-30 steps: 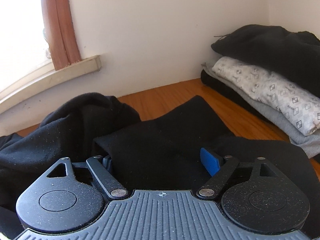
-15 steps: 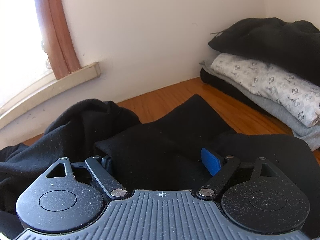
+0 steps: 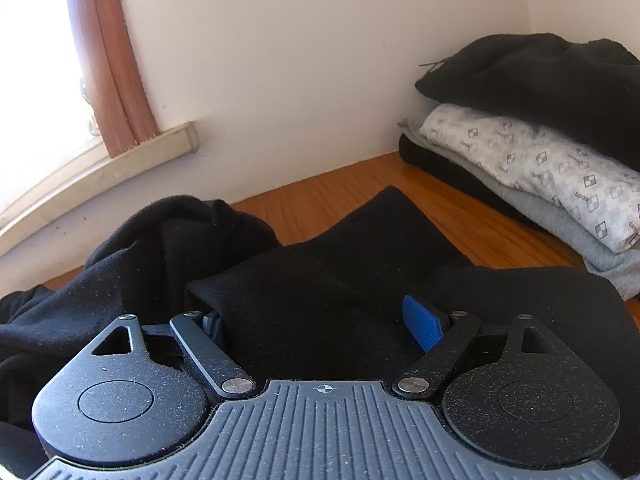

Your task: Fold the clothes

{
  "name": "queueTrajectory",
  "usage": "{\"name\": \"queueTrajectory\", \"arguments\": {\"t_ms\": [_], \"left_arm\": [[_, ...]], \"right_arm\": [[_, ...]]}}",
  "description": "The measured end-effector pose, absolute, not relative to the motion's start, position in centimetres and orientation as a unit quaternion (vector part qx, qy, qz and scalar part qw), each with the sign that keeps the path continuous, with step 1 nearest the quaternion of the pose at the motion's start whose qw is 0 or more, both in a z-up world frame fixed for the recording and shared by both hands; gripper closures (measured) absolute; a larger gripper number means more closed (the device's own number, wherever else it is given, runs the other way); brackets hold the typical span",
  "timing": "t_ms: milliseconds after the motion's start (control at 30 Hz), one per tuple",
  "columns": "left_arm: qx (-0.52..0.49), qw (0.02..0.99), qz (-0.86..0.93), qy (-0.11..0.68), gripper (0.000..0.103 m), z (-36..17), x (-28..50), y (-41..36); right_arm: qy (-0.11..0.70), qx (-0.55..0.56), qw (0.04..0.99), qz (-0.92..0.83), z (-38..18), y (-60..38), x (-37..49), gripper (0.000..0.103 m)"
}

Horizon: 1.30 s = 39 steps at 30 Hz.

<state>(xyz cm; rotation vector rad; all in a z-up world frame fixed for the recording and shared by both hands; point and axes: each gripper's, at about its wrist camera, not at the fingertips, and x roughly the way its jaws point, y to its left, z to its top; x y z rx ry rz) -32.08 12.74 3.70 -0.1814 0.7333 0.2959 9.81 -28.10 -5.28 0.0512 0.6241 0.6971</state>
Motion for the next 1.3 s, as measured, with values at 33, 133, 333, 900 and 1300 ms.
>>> {"name": "queueTrajectory", "arguments": {"t_ms": [33,133,333,900,1300], "left_arm": [[-0.080,0.917,0.157,0.358,0.063,3.9,-32.7,13.1],[-0.080,0.911,0.192,0.355,0.066,4.7,-34.7,14.9],[-0.067,0.927,0.191,0.316,0.057,7.6,-33.3,14.4],[-0.011,0.963,-0.007,0.269,0.026,4.1,-13.0,3.9],[-0.057,0.962,0.007,0.268,0.025,2.1,-13.4,6.3]], "right_arm": [[0.300,0.025,0.892,0.336,-5.3,-28.1,9.8,0.020],[0.299,0.026,0.893,0.335,-5.3,-28.1,9.7,0.020],[0.299,0.025,0.892,0.337,-5.3,-28.1,9.8,0.019],[0.301,0.030,0.894,0.332,-5.0,-28.3,9.8,0.019],[0.309,-0.016,0.903,0.297,-4.9,-27.0,9.4,0.018]]}}
